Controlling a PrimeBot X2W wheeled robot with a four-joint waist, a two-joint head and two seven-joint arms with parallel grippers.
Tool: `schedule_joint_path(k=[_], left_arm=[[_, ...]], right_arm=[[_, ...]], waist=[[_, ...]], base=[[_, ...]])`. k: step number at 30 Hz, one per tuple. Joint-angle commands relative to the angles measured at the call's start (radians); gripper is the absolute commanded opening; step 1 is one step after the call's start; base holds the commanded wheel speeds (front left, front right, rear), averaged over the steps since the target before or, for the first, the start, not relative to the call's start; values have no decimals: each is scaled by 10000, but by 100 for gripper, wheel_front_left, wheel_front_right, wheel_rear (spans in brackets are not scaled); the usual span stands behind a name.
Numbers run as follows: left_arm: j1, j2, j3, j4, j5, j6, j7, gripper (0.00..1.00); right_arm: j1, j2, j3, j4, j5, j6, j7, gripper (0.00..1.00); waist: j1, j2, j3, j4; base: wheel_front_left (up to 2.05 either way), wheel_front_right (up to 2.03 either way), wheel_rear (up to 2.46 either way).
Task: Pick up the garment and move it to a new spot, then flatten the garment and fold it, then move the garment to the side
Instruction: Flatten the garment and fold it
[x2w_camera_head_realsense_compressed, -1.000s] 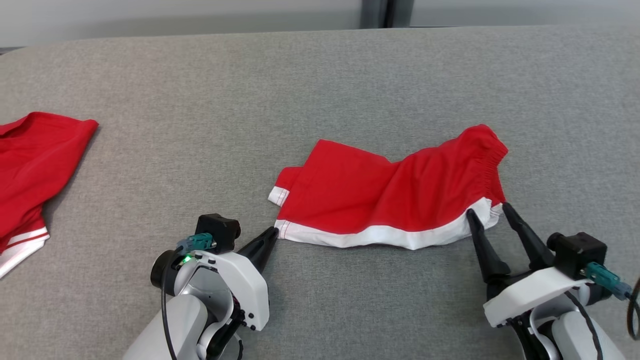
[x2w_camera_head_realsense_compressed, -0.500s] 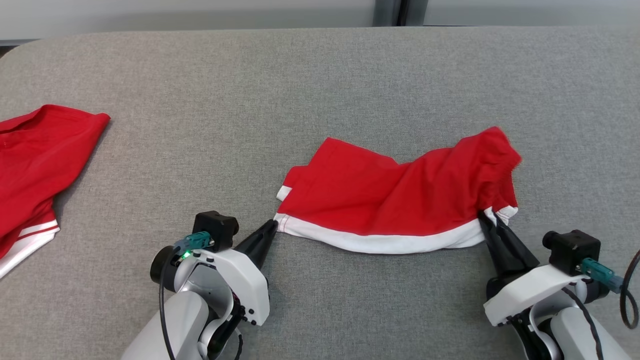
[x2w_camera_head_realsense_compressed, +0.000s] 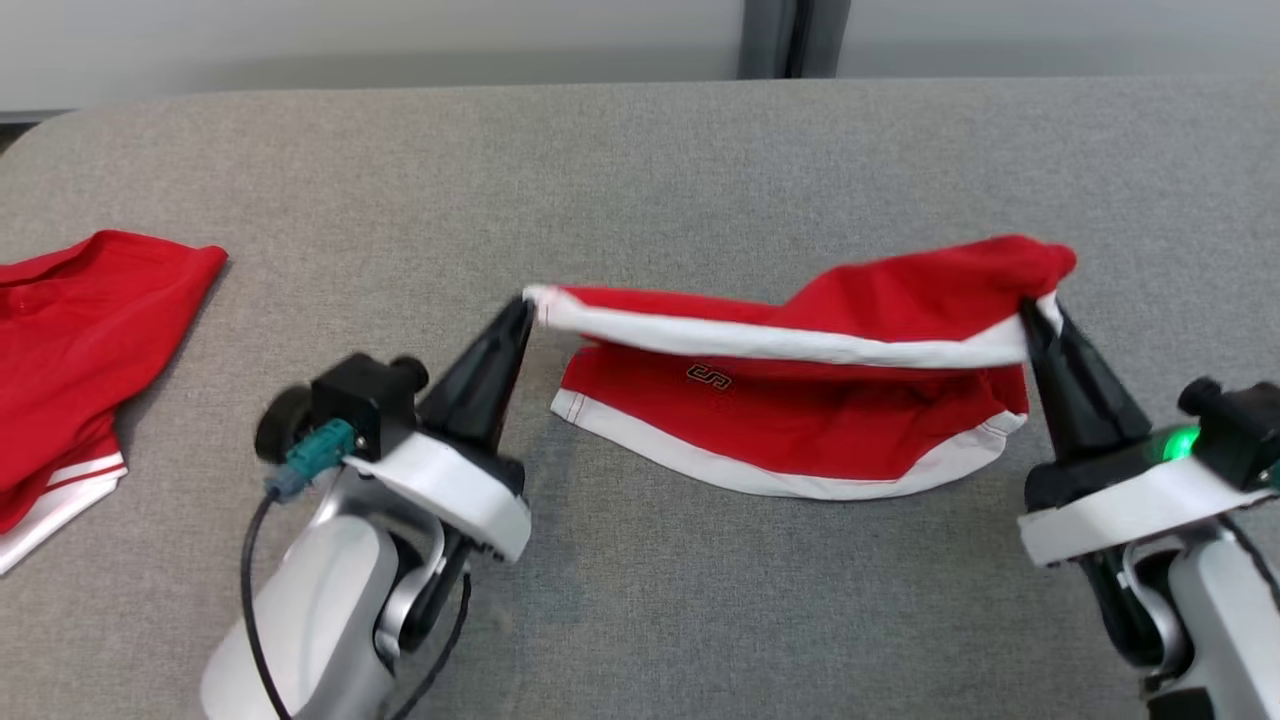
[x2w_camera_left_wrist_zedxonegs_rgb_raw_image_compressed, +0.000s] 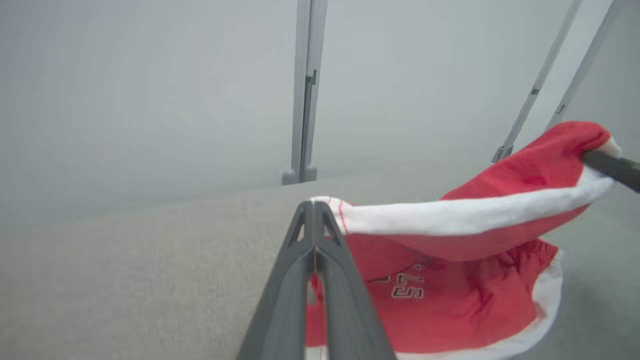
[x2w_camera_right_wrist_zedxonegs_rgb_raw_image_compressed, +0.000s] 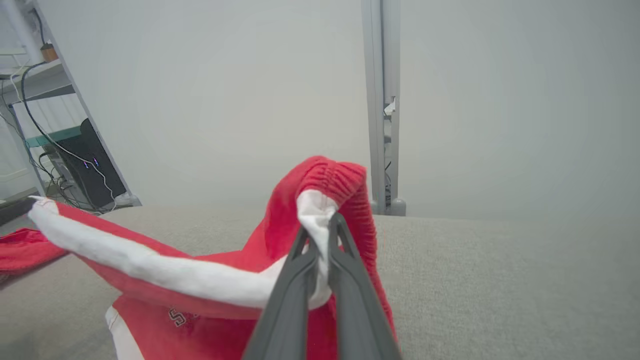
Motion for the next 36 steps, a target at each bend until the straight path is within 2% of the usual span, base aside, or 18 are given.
schedule_joint_path(k=[1, 11, 14, 15, 20, 27, 33, 36], left_arm=[[-286, 121, 120, -475, 169, 121, -209, 0], [-1261, 237, 675, -3732, 940, 757, -950, 0], [-1330, 312, 780, -4278, 1082, 862, -987, 0], [-1103, 435, 953, -5091, 1183, 1090, -1042, 0], [-891, 506, 1015, -5361, 1105, 1150, -1011, 0], [-1424, 484, 1083, -5070, 769, 805, -1039, 0], [-3130, 340, 1056, -3716, 465, 11, -1056, 0], [-4390, 72, 1076, -2693, 366, -390, -1129, 0]], right_arm=[[-202, -125, -168, -354, -93, 3, 125, 0], [-919, -89, -1053, -2609, -191, 3, 1194, 0], [-924, -32, -1239, -2985, -301, 3, 1459, 0], [-738, 163, -1475, -3474, -373, 3, 1871, 0], [-588, 352, -1644, -3638, -409, 3, 2117, 0], [-1017, 461, -1793, -3455, -266, 3, 2476, 0], [-2536, 296, -1793, -2533, -149, 3, 2568, 0], [-3645, 279, -1653, -1837, -72, 3, 2560, 0]], waist=[[0, 0, -140, 45], [0, 0, -716, 130], [0, 0, -773, 120], [0, 0, -826, 93], [0, 0, -782, 81], [0, 0, -344, 48], [0, 0, 491, 88], [0, 0, 994, 139]], base=[[0, 0, 0], [0, 0, 0], [0, 0, 0], [0, 0, 0], [0, 0, 0], [0, 0, 0], [0, 0, 0], [0, 0, 0]])
